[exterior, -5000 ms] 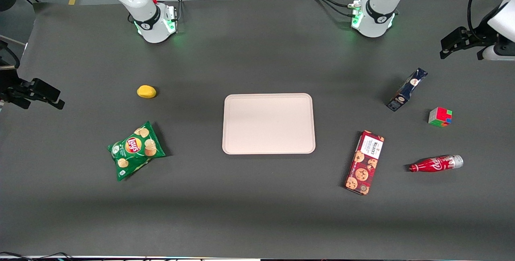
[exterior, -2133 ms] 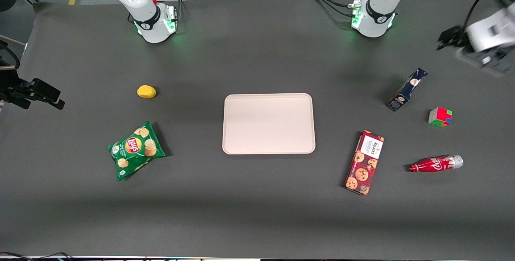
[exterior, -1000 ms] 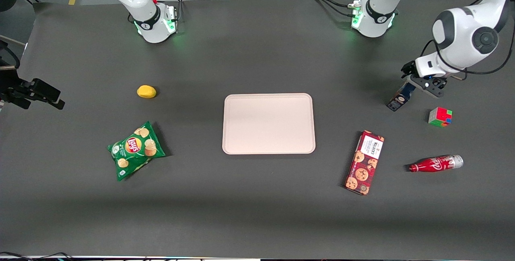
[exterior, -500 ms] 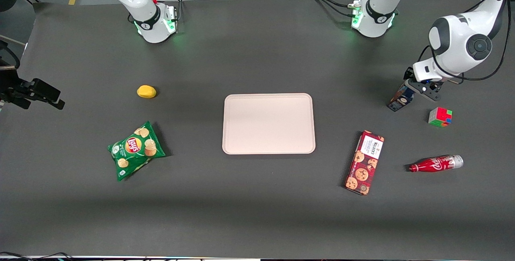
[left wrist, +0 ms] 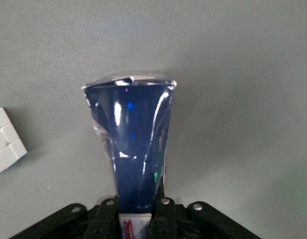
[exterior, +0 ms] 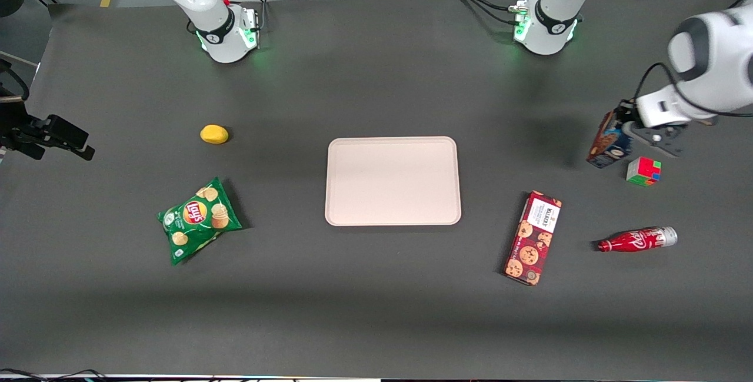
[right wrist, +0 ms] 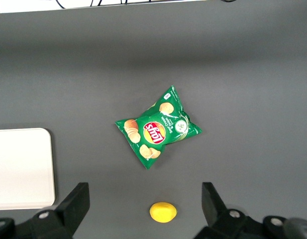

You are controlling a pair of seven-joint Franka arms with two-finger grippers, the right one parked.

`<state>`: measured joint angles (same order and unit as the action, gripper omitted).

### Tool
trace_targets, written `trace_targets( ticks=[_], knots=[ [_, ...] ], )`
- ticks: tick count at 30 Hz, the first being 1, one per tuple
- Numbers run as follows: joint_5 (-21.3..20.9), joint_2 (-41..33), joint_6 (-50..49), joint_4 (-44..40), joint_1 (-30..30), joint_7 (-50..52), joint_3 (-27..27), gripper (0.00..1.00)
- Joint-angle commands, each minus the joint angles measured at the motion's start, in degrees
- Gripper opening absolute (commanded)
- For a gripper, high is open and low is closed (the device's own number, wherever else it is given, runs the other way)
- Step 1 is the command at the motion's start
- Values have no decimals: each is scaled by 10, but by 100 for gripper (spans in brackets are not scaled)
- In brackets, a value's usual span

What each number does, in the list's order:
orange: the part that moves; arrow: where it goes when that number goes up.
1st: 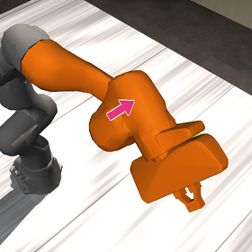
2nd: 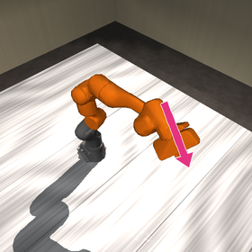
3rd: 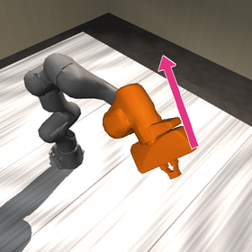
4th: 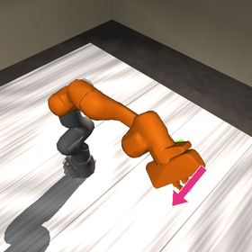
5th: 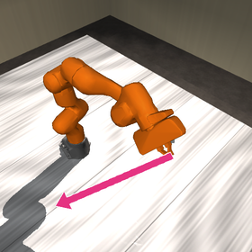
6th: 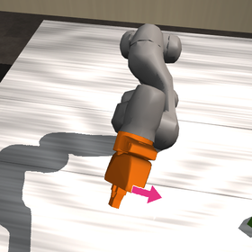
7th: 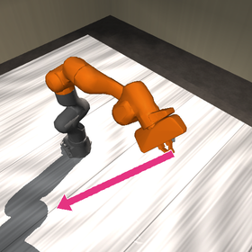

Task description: Place cookie box on tray

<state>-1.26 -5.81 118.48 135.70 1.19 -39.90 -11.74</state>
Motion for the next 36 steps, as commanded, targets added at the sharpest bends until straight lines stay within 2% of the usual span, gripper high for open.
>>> trace_targets(
  ticks=[1, 6, 12, 17, 23, 30, 36],
  knots=[
    [13, -3, -141, -143, 7, 102, 44, 0],
    [21, 5, -219, -237, 7, 233, 105, 0],
    [27, 10, -255, -286, 7, 393, 187, 0],
    [80, 26, -248, -289, 7, 467, 236, 0],
    [118, 87, -187, -295, 8, 538, 292, 0],
    [109, 182, -78, -293, 12, 635, 356, 0],
    [82, 250, 0, -286, 21, 655, 374, 0]
  ],
)
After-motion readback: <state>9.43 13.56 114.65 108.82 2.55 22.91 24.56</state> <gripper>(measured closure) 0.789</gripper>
